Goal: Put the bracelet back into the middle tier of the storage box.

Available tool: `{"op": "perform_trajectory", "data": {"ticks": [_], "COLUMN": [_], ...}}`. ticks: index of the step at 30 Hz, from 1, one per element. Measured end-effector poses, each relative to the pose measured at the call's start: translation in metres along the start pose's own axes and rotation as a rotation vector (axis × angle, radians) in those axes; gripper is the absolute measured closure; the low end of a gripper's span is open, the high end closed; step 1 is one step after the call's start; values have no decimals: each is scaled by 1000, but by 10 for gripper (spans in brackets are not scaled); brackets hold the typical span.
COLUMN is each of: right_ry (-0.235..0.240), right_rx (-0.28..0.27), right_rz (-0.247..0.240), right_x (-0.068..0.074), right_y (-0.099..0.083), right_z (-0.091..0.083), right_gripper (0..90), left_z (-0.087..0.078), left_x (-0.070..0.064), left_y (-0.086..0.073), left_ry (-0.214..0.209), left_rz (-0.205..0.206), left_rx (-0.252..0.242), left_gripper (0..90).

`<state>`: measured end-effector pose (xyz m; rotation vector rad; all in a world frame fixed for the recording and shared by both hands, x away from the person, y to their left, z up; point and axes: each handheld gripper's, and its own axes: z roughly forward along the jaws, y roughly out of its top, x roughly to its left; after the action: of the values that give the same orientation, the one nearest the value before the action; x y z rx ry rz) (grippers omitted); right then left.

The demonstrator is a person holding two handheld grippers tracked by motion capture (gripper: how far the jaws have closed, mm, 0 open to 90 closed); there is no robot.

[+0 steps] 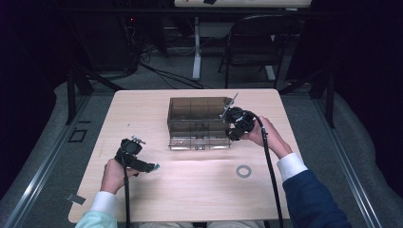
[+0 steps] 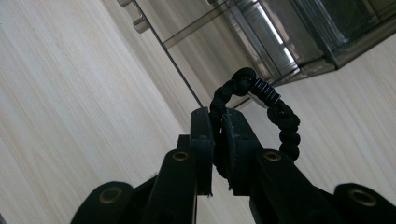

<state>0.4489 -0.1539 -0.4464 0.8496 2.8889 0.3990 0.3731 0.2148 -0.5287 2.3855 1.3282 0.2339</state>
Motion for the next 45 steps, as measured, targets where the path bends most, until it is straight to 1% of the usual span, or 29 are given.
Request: {"op": "perform_trajectory", "data": {"ticks": [3,10,12,13,15,16,19,22,23,24,26,27,29,30,33,35,36,45], "right_ry": [7,13,14,13,16,13,17,22,29,25,30,33,26,36,39,34,41,49], "right_rx": [-10,-5,-21,-8,-14,-3,-2,-7,-16,-8,-11,-18,3,-3,-6,-1,0,16], "right_rz": [0,-14,-8,-18,-11,-21,-24,-24,-16,-24,-23,-13,-28,-22,-15,-13,-11,0], "right_x": [2,4,5,4,6,5,6,7,8,8,8,9,8,7,7,7,6,5], "right_y": [4,14,16,17,19,20,23,26,27,29,31,31,34,35,37,37,38,39], "right_z": [3,7,10,9,12,12,16,20,22,23,26,28,30,33,37,39,41,53], "right_gripper": [836,836,836,835,835,835,835,835,835,835,835,835,835,835,835,835,835,834], "left_z": [0,0,0,0,0,0,1,0,0,0,0,0,0,0,1,0,1,1], "left_x": [0,0,0,0,0,0,0,1,1,1,1,1,1,1,1,1,1,1], "left_y": [0,0,0,0,0,0,0,0,0,0,0,0,0,0,0,-1,-1,-1], "left_ry": [-2,-4,-5,-5,-5,-5,-5,-6,-6,-6,-6,-7,-7,-7,-8,-7,-8,-8], "left_rz": [0,2,1,1,1,2,2,1,1,2,1,1,2,2,1,1,0,1], "left_rx": [0,-1,-1,-1,-1,-2,0,1,0,1,-1,-1,-1,-1,0,-1,-2,-1], "left_gripper": [90,90,89,90,89,89,89,89,89,89,89,89,89,89,89,89,89,89]}}
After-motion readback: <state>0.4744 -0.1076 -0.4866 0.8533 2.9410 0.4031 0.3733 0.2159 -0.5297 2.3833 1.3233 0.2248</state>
